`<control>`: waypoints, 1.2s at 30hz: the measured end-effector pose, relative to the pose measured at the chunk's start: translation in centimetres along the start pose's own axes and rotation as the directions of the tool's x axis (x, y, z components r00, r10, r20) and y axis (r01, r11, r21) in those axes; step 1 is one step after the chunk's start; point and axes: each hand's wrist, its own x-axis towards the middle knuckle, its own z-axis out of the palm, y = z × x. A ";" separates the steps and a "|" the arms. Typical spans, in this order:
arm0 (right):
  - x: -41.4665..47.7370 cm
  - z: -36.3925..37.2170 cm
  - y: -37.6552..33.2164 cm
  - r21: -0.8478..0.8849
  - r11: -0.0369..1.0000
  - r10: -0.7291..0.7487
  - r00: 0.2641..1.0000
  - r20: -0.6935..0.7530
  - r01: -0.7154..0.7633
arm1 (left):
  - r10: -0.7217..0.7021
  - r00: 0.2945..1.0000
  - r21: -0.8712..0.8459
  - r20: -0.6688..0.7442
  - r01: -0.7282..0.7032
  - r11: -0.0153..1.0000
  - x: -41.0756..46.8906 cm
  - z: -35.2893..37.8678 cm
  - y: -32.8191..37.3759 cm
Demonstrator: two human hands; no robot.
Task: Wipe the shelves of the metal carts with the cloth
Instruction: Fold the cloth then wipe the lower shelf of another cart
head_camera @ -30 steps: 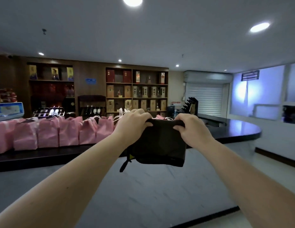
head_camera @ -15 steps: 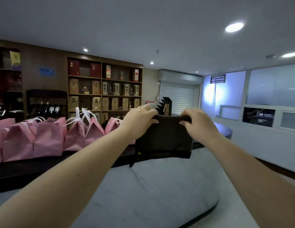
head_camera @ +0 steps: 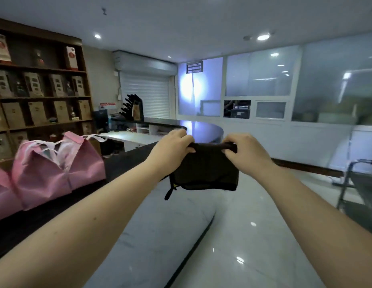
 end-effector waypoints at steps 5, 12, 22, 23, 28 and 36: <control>-2.7 5.5 4.5 -0.078 0.984 0.164 0.986 0.010 -0.162 | 0.061 0.997 -0.192 0.039 -0.052 0.980 1.3 9.5 -0.4; -10.6 8.7 10.9 -0.202 0.851 0.487 0.873 -0.037 -0.484 | 0.147 0.980 -0.537 0.137 -0.051 0.842 1.1 21.2 5.1; -20.0 6.8 22.6 -0.231 0.691 0.705 0.709 0.008 -0.684 | 0.210 0.889 -0.728 0.407 0.177 0.662 3.3 33.3 18.4; -20.5 6.1 24.0 -0.232 0.675 0.724 0.690 0.020 -0.701 | 0.228 0.881 -0.735 0.414 0.176 0.655 3.9 34.0 20.0; -23.0 1.7 30.9 -0.218 0.597 0.781 0.621 -0.058 -0.772 | 0.272 0.854 -0.774 0.444 0.212 0.597 7.3 37.2 27.9; -26.5 0.6 39.2 -0.180 0.482 0.857 0.504 -0.108 -0.858 | 0.361 0.778 -0.780 0.515 0.249 0.574 10.4 43.9 35.5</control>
